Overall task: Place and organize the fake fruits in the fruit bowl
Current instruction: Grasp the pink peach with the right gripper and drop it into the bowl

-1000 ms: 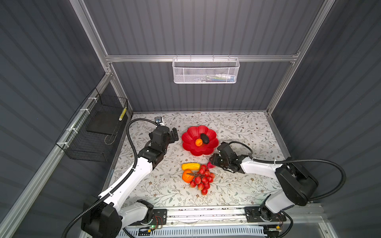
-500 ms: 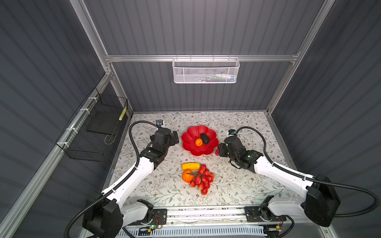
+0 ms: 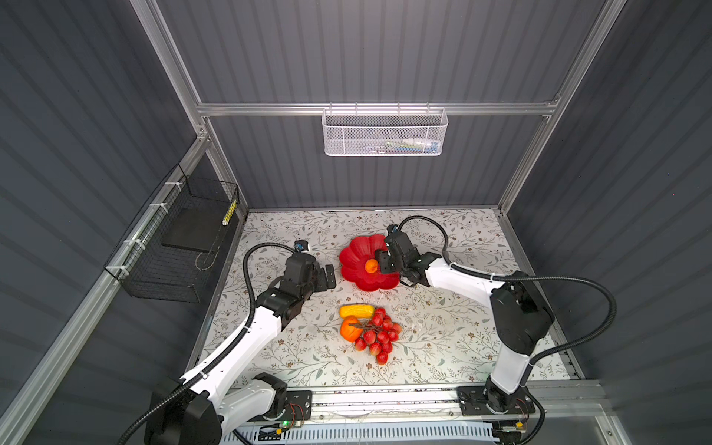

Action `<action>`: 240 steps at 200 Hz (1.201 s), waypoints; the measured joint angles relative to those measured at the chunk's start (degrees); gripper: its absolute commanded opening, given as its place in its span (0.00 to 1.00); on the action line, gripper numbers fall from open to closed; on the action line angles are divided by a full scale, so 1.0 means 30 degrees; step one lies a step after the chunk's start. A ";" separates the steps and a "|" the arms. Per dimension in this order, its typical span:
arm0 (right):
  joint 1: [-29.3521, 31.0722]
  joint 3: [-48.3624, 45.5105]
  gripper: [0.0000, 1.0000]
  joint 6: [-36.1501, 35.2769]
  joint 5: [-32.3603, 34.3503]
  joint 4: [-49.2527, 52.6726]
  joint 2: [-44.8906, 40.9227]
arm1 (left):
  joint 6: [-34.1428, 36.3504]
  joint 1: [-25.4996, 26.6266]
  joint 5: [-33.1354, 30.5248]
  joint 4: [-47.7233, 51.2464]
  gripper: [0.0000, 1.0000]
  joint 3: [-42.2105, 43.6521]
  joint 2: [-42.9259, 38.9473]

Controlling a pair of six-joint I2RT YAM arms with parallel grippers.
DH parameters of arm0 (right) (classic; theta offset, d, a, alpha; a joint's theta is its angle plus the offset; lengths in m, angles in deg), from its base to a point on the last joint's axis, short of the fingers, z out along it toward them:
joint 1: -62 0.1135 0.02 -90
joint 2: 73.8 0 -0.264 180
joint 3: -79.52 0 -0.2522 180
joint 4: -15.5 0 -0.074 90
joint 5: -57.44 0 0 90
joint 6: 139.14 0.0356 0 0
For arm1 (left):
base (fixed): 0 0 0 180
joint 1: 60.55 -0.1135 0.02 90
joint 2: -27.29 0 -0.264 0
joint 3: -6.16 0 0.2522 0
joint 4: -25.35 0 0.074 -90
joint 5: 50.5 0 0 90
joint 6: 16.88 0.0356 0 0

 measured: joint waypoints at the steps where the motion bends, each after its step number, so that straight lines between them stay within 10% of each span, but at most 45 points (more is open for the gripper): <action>1: -0.0015 0.0051 0.42 -0.0015 -0.0044 0.0000 0.0117 | -0.0015 0.0000 0.0102 0.0036 0.99 0.0044 -0.0029; 118: -0.0809 0.0984 0.78 0.0109 -0.1530 0.0372 0.2164 | -0.0481 0.0007 0.7359 0.1851 0.87 0.1093 -0.0663; 163: -0.1829 -0.0634 0.99 0.0226 -0.1639 -0.0058 -0.1843 | -0.0707 0.0160 0.9071 0.2929 0.87 0.1056 0.1049; 240: -0.2667 -0.4750 0.99 0.0743 -0.1370 -0.1268 -0.7446 | -0.1785 0.2157 0.9216 0.3286 0.85 0.1056 0.3169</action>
